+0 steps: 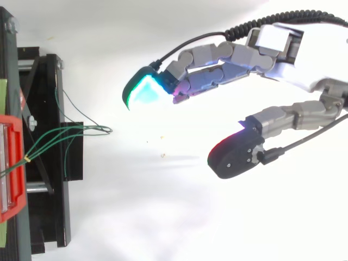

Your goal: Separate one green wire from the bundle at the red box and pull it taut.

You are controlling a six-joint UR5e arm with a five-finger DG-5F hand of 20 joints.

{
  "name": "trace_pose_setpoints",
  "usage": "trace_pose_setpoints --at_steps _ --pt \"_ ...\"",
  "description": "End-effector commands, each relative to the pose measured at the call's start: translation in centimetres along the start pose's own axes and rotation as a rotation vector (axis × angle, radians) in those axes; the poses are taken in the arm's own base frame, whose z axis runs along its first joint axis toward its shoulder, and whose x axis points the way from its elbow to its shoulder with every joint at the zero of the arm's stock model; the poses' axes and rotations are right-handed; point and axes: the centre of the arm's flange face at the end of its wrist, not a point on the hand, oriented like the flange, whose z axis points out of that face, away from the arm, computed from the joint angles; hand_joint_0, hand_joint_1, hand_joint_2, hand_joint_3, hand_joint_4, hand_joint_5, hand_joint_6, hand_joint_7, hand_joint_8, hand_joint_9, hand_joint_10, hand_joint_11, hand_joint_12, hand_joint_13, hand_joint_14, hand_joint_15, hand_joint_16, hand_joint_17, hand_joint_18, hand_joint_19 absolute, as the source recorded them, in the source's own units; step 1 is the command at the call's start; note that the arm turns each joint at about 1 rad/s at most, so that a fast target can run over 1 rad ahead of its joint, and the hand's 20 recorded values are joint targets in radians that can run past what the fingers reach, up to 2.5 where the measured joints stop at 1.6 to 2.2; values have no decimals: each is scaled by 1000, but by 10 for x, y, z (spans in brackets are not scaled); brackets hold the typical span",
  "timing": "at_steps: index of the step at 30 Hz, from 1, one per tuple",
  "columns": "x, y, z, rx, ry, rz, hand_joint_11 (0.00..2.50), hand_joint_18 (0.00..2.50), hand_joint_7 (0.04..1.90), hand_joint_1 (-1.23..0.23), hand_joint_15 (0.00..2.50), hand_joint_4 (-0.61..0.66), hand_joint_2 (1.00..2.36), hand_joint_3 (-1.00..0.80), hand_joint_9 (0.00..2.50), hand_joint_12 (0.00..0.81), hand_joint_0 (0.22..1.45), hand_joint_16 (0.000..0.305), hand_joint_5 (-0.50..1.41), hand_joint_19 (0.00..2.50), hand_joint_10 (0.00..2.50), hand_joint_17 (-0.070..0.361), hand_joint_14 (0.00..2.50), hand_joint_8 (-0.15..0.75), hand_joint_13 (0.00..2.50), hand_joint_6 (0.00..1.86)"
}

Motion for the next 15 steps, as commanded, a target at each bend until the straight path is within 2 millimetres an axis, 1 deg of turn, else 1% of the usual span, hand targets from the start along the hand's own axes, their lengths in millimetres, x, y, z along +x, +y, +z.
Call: trace_pose_setpoints --at_steps 1,11,15 --pt "5 -6 1 9 5 0 14 498 662 -588 90 309 1000 -500 622 308 552 37 -187 112 0 83 2 294 618 501" --pt "7 -4 2 3 7 -2 27 504 662 -585 97 309 1000 -500 631 308 554 37 -186 131 0 83 3 293 621 501" --pt "13 -13 3 17 14 -21 36 524 663 -583 97 310 1000 -500 657 306 556 36 -186 129 0 82 4 296 646 501"
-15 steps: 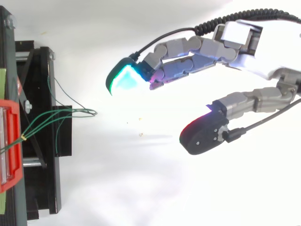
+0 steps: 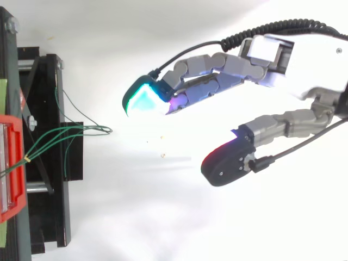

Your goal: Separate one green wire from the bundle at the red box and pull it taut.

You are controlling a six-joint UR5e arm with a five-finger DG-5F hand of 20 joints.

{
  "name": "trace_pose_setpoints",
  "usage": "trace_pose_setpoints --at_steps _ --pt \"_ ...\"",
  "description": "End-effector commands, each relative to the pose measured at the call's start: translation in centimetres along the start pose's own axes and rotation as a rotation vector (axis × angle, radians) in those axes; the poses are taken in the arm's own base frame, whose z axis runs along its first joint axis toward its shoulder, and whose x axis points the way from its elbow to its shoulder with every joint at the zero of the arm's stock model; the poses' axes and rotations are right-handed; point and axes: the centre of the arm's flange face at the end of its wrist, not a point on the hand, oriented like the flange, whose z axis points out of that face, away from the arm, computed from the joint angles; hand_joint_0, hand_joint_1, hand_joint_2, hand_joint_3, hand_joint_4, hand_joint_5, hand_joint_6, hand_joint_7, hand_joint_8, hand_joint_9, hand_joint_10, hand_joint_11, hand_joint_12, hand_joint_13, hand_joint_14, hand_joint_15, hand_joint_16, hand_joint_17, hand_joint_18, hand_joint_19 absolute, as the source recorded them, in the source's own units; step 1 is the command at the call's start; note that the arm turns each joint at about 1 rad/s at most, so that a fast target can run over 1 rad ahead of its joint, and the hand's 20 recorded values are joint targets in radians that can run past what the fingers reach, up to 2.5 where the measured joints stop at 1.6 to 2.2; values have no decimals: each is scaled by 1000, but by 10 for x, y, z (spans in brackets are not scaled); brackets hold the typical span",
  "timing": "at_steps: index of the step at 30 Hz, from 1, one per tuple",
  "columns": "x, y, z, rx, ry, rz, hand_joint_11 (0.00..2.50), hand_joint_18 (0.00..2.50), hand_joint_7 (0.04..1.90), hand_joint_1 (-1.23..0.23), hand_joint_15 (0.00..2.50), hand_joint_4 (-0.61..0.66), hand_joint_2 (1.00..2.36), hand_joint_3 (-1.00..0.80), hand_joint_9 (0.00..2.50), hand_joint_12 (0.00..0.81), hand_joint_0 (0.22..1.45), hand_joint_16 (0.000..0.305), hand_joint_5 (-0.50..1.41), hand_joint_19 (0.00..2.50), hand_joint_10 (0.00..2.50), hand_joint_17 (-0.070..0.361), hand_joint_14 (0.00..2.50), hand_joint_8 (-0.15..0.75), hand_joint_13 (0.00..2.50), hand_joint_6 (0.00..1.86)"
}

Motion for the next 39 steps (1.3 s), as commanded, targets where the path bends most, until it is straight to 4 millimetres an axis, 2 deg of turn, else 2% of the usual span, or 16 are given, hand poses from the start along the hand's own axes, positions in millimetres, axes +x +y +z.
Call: trace_pose_setpoints --at_steps 1,5,11,13,18,26,34,37,39 --pt "5 -9 1 12 3 -15 37 528 662 -583 103 311 1000 -500 666 305 556 36 -186 128 0 82 4 297 650 502" --pt "10 -18 4 15 7 -10 36 539 665 -582 106 314 1000 -500 682 301 556 36 -185 118 0 80 3 303 673 501" --pt "11 -16 6 1 2 -5 47 547 662 -581 124 313 1000 -500 698 300 558 35 -185 124 0 79 4 304 695 501" --pt "12 -22 7 1 4 -5 58 552 663 -579 125 317 1000 -500 720 295 559 34 -184 121 0 77 4 303 714 502" --pt "9 -29 15 -29 -20 9 63 559 666 -579 131 318 1000 -500 737 294 560 34 -182 121 0 77 4 306 728 501" --pt "5 -25 18 -42 -32 7 79 560 663 -576 134 320 1000 -500 753 296 561 34 -181 121 2 76 4 308 740 501" --pt "-11 -25 22 -35 -96 -13 93 565 665 -573 141 323 1000 -500 784 296 562 34 -178 127 3 76 5 311 756 501" --pt "-11 -28 39 -32 -115 -35 95 567 667 -572 147 326 1000 -500 788 296 562 34 -178 137 2 76 5 311 756 501" --pt "-7 -38 49 -16 -105 -40 96 569 663 -572 151 323 1000 -500 789 297 562 34 -178 136 2 76 5 309 759 501"
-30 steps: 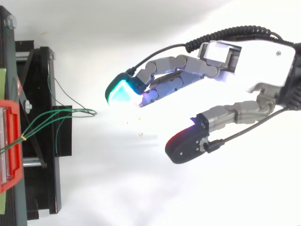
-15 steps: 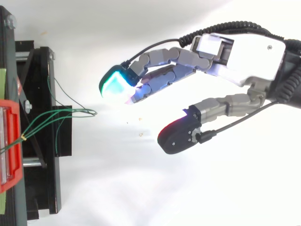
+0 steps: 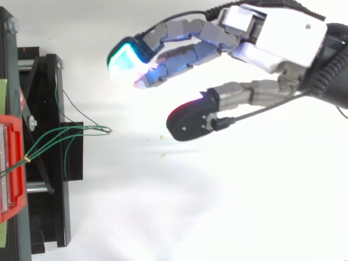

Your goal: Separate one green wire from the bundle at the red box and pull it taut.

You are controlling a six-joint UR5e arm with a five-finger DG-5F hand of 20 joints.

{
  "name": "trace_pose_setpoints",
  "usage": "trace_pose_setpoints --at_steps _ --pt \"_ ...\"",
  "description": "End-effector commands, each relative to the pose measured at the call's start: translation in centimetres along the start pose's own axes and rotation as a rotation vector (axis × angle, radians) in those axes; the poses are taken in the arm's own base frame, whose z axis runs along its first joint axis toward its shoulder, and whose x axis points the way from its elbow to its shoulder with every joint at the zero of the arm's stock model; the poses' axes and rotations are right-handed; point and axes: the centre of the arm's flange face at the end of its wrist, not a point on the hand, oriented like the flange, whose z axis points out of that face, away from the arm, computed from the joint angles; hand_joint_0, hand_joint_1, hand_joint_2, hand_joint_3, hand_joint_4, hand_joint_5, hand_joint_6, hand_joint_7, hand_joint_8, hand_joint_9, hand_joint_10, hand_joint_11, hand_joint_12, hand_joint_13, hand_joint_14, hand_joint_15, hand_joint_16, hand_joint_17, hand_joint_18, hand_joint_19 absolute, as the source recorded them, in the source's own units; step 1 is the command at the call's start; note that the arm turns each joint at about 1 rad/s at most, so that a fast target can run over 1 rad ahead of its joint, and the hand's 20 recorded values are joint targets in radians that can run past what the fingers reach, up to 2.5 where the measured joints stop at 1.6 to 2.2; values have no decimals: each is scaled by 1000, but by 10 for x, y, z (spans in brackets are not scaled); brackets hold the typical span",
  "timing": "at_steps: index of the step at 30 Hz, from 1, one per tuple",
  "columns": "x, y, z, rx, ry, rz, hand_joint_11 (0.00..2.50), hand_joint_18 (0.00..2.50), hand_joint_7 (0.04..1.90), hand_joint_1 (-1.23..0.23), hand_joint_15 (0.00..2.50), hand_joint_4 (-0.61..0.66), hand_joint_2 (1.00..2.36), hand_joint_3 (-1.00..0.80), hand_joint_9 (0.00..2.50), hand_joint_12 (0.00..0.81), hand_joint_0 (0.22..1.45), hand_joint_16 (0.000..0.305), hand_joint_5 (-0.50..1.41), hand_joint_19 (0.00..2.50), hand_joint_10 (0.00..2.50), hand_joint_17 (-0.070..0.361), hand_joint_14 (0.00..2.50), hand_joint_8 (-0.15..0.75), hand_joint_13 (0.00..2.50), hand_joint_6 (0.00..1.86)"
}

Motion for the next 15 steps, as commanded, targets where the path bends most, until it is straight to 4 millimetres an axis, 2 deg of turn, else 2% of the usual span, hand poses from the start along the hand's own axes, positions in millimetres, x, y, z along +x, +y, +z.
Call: trace_pose_setpoints --at_steps 1,3,5,8,15 --pt "9 -12 24 17 13 -8 90 569 664 -572 154 324 1000 -500 789 298 562 34 -178 135 3 76 5 308 760 501" --pt "14 -17 27 30 26 -12 91 571 665 -571 157 326 1000 -500 794 299 562 34 -178 142 2 76 5 307 759 501" --pt "27 -15 44 31 49 -16 97 572 667 -570 157 326 1000 -500 793 300 562 34 -178 143 2 77 5 307 761 501" --pt "36 -9 52 19 65 -19 97 576 664 -569 163 324 1000 -500 793 303 562 34 -177 156 2 77 5 307 765 501" --pt "51 -3 51 -7 132 -25 104 585 673 -568 171 329 1000 -500 800 311 562 35 -175 173 2 79 5 307 773 502"
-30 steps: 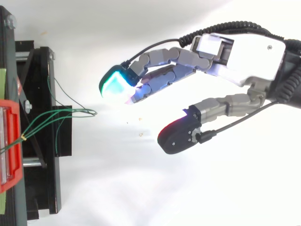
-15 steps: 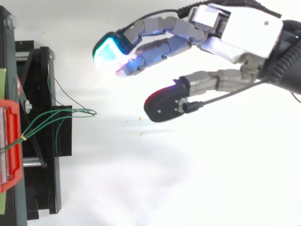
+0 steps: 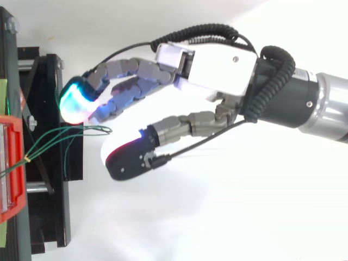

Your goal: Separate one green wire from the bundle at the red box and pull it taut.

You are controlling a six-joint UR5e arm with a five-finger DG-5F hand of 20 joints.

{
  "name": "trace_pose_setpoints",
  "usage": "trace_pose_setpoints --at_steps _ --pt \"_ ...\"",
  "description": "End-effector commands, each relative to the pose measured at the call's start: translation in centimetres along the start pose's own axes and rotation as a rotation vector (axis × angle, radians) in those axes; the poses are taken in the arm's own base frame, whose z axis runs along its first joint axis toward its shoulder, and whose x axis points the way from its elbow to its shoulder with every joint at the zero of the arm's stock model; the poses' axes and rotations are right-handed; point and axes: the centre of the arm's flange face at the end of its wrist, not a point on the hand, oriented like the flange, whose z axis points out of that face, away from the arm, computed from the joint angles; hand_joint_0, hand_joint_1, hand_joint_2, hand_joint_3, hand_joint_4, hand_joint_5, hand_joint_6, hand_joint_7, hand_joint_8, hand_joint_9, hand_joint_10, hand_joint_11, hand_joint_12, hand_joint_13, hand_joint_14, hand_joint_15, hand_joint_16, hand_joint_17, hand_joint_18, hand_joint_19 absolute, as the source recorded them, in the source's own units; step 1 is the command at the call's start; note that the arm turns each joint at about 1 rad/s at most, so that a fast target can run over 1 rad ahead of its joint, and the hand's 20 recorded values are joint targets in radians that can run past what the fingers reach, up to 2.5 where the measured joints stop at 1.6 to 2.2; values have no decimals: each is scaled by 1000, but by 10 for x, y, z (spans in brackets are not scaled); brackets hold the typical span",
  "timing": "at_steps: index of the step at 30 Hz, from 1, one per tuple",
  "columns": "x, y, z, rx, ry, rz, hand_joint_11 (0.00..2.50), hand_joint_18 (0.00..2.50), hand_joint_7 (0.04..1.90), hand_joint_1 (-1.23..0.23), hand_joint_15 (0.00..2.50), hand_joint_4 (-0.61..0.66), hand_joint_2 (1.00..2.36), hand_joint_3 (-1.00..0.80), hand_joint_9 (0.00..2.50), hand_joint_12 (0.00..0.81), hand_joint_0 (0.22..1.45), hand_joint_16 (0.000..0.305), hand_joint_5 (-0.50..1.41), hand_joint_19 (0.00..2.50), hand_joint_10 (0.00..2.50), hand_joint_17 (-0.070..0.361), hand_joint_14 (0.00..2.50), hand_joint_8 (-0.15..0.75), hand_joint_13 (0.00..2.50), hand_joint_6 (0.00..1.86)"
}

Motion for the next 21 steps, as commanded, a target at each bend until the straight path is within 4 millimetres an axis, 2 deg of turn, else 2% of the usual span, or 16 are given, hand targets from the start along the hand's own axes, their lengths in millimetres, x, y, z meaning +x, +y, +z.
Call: trace_pose_setpoints --at_steps 1,6,21 --pt "9 4 0 -17 39 -3 110 586 676 -569 173 330 1000 -500 800 312 561 35 -174 172 2 79 7 309 775 502" --pt "19 9 2 -50 50 -12 119 598 688 -568 178 337 1000 -500 804 313 562 36 -171 188 2 81 5 308 778 502" --pt "28 12 4 -63 57 -11 135 632 769 -564 195 365 1000 -500 833 315 573 37 -145 228 3 84 7 305 796 502"
